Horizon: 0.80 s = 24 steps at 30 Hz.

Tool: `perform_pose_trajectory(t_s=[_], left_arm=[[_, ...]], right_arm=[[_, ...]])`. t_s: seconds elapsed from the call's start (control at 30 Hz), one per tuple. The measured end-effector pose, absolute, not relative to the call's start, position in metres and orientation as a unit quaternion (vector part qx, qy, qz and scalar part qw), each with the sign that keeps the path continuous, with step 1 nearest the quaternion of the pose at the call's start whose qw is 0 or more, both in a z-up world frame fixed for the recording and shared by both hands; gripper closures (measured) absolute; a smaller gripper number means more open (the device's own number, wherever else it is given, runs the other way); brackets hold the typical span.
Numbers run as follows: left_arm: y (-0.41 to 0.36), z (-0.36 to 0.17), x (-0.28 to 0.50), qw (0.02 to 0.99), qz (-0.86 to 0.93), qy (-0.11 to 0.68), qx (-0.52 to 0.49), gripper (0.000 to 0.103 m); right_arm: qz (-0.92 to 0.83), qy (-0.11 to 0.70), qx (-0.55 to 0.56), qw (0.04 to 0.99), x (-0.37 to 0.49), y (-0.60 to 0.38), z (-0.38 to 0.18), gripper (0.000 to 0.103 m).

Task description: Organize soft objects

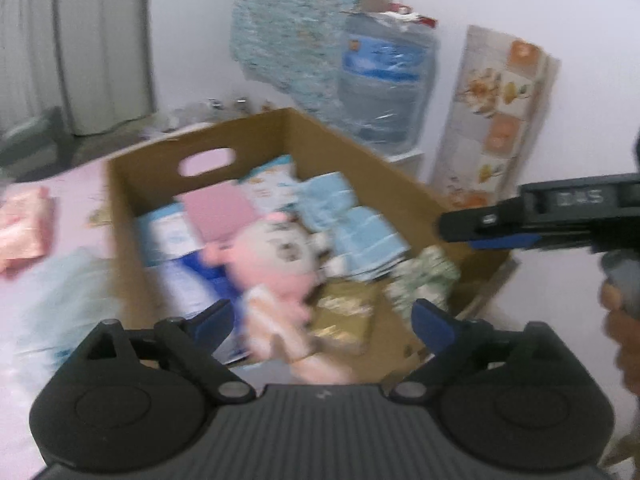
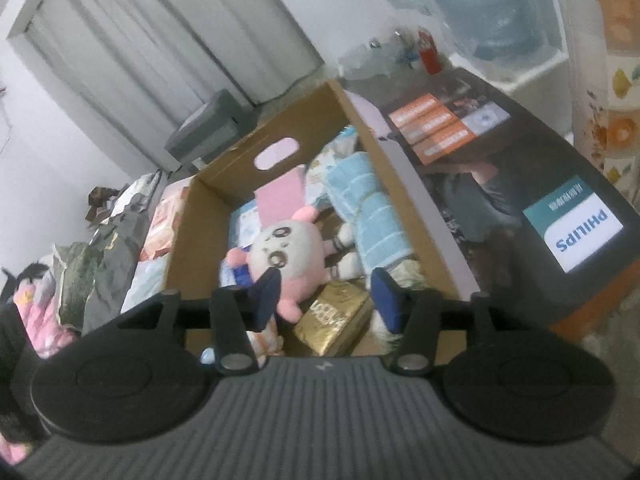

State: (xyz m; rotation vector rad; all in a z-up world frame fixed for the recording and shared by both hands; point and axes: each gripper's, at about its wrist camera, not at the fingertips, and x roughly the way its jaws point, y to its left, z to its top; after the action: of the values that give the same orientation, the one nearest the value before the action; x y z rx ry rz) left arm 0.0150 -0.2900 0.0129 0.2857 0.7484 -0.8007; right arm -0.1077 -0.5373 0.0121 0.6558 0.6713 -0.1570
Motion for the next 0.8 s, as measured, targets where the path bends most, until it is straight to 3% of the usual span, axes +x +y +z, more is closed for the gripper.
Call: perform_pose_trajectory(t_s=[0.13, 0.2, 0.3, 0.8], left_arm=[[-0.246, 0.019, 0.007, 0.883, -0.292, 0.337, 0.145, 0.000], [-0.224, 0.018, 0.004, 0.894, -0.258, 0.338, 0.138, 0.000], [-0.197, 0.014, 0.003, 0.902, -0.207, 0.361, 0.118, 0.000], [-0.153, 0.004, -0.021, 0.908, -0.078, 0.398, 0.107, 0.000]], right_arm=[[-0.072, 0.306, 0.277, 0.908, -0.118, -0.502, 0.024, 0.021], [-0.073, 0.292, 0.252, 0.920, -0.123, -0.483, 0.030, 0.017], [-0.077, 0.279, 0.209, 0.934, -0.129, -0.447, 0.036, 0.003], [-0.111, 0.338, 0.090, 0.930, -0.132, -0.339, 0.012, 0.001]])
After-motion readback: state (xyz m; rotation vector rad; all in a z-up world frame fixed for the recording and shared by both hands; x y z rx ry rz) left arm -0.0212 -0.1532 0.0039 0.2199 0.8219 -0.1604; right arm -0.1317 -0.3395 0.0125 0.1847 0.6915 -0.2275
